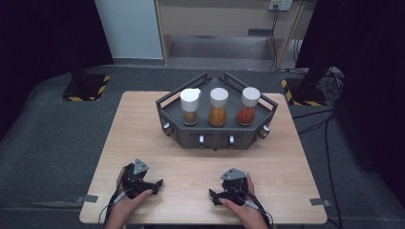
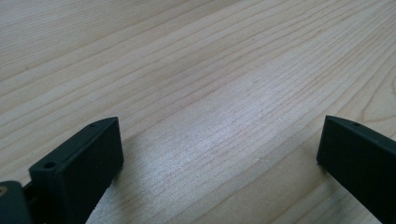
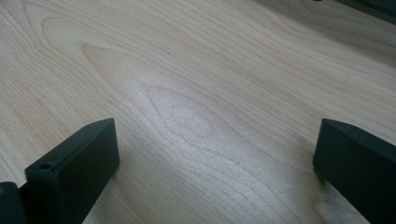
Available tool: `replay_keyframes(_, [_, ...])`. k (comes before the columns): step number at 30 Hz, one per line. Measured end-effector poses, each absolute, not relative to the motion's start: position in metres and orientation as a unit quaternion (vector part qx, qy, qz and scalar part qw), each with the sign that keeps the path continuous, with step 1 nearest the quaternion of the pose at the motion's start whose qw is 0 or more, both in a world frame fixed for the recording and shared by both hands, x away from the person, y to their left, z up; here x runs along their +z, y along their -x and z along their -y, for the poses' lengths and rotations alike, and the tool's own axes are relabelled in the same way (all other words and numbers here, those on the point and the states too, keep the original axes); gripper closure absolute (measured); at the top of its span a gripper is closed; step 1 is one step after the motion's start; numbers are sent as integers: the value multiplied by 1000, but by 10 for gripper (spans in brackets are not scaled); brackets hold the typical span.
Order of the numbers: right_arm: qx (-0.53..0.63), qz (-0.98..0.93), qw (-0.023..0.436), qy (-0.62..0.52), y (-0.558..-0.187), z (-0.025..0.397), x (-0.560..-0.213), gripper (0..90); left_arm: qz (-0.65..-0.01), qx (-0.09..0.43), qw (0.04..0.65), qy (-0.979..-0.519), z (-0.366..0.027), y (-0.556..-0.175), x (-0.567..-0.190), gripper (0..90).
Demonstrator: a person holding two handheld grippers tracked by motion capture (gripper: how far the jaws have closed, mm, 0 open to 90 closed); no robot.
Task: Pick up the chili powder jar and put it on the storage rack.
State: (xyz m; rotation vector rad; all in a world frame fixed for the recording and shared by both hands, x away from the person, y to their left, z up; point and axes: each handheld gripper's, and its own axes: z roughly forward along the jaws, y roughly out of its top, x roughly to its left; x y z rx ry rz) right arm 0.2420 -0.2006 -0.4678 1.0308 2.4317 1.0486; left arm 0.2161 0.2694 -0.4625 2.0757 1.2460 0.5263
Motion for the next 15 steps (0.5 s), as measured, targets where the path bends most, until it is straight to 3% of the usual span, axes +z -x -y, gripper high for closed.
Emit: replay_keyframes(15, [364, -845, 151, -362, -241, 200, -468, 5, -475, 201, 326, -792, -269, -216, -463, 0])
